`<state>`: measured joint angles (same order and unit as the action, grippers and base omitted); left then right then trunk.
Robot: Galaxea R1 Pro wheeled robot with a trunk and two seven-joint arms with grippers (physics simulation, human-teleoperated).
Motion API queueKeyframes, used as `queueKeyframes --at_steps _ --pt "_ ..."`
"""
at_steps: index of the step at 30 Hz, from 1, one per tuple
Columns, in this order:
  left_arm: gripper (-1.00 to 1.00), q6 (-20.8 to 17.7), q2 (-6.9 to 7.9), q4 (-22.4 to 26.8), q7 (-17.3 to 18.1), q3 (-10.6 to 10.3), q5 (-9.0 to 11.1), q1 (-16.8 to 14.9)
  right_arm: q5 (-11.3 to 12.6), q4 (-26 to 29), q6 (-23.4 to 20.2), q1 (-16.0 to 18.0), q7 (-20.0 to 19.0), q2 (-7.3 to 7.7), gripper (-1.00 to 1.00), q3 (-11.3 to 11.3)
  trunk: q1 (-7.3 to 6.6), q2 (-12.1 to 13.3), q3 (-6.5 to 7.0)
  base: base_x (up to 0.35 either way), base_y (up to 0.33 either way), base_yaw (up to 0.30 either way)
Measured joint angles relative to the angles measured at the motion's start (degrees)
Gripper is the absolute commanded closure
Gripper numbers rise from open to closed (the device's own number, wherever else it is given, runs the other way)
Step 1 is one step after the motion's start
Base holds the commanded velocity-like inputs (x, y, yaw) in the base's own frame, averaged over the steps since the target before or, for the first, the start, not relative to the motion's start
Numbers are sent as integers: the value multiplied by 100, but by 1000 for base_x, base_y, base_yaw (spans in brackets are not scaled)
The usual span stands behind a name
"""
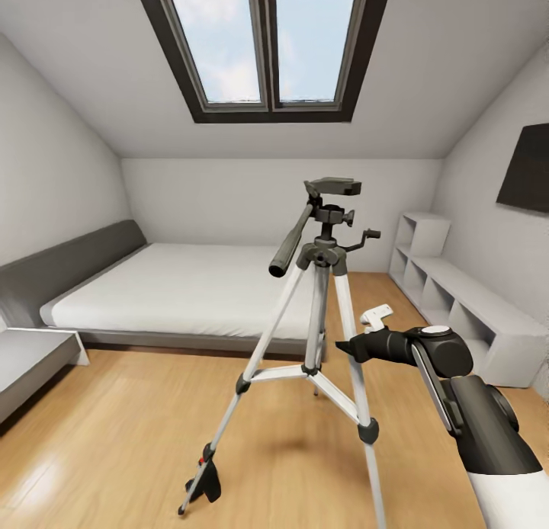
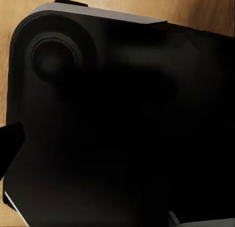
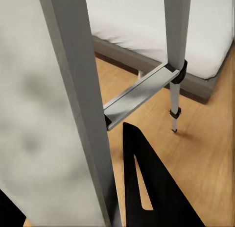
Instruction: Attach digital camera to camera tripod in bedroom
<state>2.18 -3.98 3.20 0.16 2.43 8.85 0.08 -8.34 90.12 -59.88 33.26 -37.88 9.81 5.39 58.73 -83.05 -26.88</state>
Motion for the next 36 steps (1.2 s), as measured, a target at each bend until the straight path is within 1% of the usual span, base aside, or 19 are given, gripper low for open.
queueKeyframes --at_steps 10,16,20,36 --pt "-100 0 -4 0 0 0 15 0 1 0 -1 0 -10 15 100 18 0 0 0 0 -283 0" --pt "-100 3 -4 1 0 0 16 -1 -7 0 0 0 -11 122 100 18 0 0 0 0 -287 0" --pt "-100 3 -6 1 0 0 16 -1 1 0 -1 0 -11 149 100 18 0 0 0 0 -290 0" --pt "-100 0 -9 1 1 0 16 -2 1 0 0 -1 -11 159 100 35 0 0 0 0 -291 0"
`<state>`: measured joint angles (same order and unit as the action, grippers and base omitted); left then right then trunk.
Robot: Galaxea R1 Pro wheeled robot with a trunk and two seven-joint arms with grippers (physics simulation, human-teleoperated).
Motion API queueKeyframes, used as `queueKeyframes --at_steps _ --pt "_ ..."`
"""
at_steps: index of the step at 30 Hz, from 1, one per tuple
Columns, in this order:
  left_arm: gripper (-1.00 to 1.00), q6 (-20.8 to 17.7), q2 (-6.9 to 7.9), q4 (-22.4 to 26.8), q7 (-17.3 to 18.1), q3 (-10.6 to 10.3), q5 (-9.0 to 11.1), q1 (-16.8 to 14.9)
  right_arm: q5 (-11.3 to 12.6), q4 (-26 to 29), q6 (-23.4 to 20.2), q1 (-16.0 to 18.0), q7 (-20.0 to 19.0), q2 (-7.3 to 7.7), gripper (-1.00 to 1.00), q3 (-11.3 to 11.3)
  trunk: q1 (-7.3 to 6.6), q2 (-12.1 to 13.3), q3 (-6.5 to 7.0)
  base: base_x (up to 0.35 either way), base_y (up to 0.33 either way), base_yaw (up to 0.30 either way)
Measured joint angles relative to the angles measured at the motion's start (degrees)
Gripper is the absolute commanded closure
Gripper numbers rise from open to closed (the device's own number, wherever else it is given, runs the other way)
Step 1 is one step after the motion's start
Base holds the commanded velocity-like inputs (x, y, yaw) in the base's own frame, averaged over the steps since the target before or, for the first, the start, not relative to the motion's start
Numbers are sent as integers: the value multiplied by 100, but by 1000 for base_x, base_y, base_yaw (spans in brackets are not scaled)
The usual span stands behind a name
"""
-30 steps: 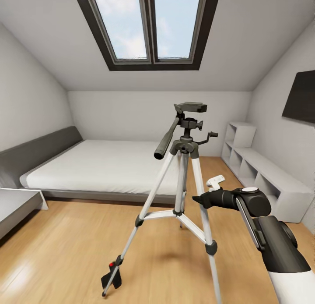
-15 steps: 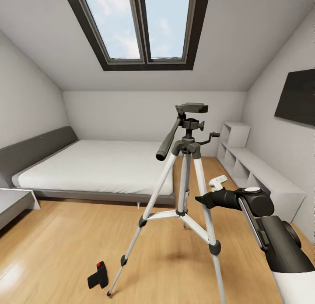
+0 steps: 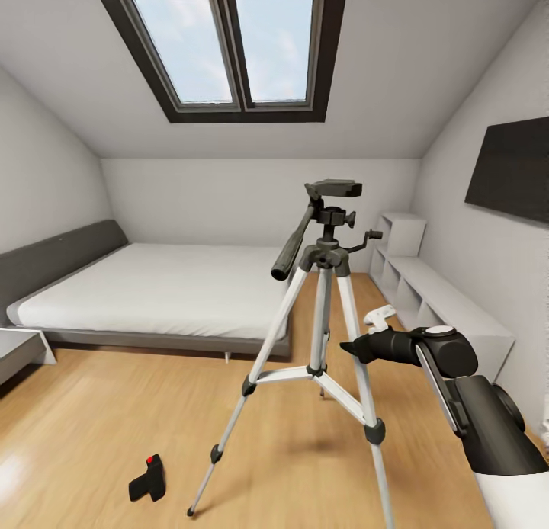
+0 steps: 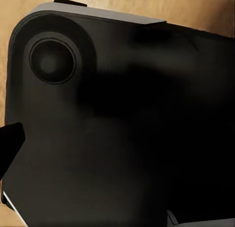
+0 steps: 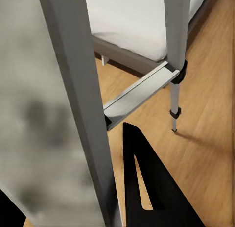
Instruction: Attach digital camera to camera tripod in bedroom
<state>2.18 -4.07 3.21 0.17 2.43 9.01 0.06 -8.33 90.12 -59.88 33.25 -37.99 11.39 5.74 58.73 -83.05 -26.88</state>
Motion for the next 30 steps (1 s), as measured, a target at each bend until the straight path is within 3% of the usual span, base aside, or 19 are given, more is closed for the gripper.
queueKeyframes --at_steps 19,30 --pt "-100 0 -4 0 -1 0 0 0 -2 0 1 -8 -7 -37 100 30 0 0 0 0 -291 0" --pt "-100 0 -4 0 0 0 -1 1 -3 0 258 -8 -9 -38 100 39 0 0 0 0 -291 0"
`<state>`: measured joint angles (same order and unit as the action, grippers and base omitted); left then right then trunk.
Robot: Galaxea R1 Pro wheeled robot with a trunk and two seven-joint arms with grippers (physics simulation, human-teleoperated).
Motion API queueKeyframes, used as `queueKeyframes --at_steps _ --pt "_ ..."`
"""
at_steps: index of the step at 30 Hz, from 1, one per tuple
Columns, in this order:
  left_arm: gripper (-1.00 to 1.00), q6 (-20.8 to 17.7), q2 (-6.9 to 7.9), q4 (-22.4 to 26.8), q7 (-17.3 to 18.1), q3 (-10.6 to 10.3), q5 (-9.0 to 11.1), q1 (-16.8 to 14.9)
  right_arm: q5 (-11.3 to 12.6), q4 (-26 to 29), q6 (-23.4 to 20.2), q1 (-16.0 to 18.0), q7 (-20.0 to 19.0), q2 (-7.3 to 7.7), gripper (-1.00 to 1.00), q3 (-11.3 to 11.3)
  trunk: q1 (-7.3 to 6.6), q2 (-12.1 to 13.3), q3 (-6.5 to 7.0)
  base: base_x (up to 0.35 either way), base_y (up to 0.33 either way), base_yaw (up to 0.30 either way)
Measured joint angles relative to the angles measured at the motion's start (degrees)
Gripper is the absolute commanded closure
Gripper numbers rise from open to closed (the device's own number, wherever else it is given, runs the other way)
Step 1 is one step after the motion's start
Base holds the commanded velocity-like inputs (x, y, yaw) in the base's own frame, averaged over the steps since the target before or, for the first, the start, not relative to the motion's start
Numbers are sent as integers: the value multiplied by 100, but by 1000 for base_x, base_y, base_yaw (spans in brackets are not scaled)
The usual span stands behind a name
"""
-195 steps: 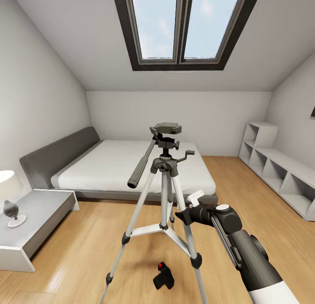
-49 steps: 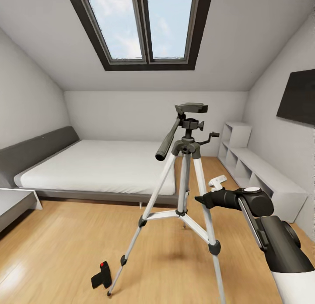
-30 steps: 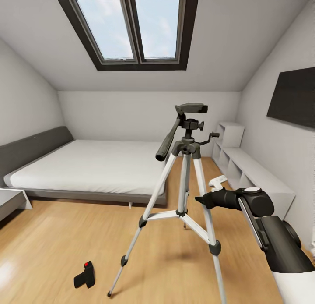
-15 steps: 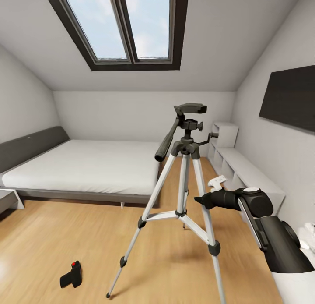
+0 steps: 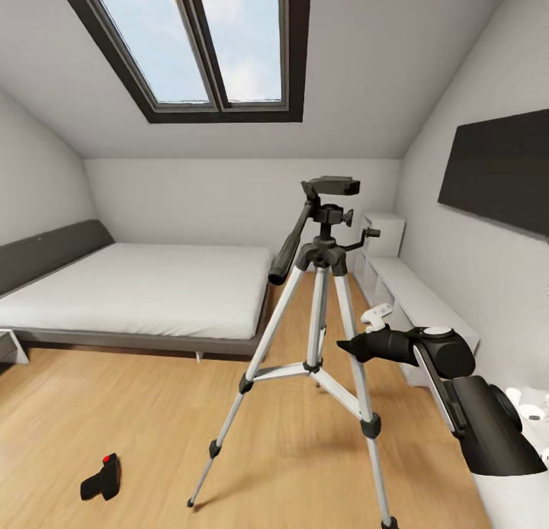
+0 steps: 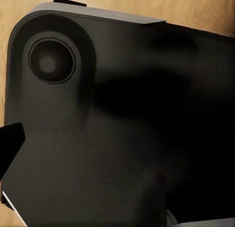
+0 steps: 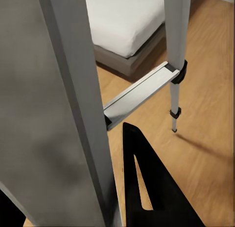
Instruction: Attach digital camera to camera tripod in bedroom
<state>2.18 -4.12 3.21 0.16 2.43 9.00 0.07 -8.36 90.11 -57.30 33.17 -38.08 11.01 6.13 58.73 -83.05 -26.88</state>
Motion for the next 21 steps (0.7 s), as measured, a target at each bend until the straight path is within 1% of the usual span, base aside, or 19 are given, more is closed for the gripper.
queueKeyframes --at_steps 14,17,21 --pt "-100 0 1 0 0 0 0 1 -3 0 23 0 0 39 100 -4 0 0 0 0 -291 0" --pt "-100 1 12 0 3 0 2 -1 -30 -6 47 -1 0 41 100 5 0 0 0 0 -106 0" --pt "-100 1 15 0 3 0 2 -1 23 -8 65 -1 -5 39 100 52 0 0 0 0 -44 0"
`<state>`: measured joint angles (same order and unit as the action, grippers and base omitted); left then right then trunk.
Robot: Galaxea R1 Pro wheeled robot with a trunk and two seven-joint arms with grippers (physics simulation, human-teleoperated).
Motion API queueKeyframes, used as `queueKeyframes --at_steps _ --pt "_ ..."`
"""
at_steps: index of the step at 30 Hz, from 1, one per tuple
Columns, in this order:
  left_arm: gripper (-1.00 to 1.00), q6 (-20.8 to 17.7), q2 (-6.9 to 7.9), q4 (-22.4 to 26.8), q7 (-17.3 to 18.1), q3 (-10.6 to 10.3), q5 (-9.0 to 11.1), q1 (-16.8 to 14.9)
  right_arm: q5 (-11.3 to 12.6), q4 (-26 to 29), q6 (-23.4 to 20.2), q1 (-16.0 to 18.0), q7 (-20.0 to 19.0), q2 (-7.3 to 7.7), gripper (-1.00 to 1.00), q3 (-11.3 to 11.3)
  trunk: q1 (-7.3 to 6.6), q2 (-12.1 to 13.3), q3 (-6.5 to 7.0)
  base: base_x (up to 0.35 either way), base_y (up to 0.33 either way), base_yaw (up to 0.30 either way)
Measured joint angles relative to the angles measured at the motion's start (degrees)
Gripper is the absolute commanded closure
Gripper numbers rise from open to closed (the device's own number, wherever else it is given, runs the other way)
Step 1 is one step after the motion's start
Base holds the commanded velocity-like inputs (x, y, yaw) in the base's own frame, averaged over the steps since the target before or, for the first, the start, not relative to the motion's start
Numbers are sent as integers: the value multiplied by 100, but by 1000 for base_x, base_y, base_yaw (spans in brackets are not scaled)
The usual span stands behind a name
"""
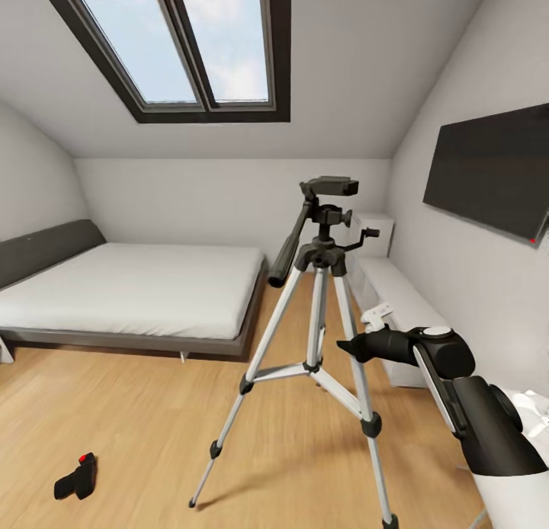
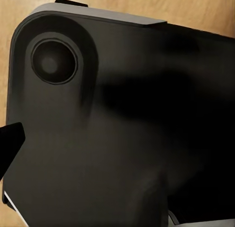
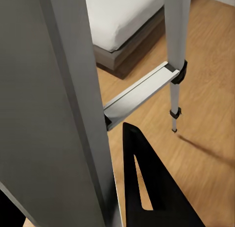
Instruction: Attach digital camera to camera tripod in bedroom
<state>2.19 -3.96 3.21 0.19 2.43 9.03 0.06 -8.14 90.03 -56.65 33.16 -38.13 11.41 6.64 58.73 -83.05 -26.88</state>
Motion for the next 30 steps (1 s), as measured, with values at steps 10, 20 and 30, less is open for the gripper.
queueKeyframes --at_steps 10,20,30 --pt "-100 1 2 0 4 0 0 -1 4 -54 484 -54 3 -1 100 249 0 0 0 0 -9 0" --pt "-100 0 2 0 4 0 0 2 -7 -298 1065 -17 38 -2 100 273 0 0 0 0 0 0" --pt "-100 0 2 0 3 0 0 -1 -20 -621 1479 -17 30 0 100 267 0 0 0 0 0 0"
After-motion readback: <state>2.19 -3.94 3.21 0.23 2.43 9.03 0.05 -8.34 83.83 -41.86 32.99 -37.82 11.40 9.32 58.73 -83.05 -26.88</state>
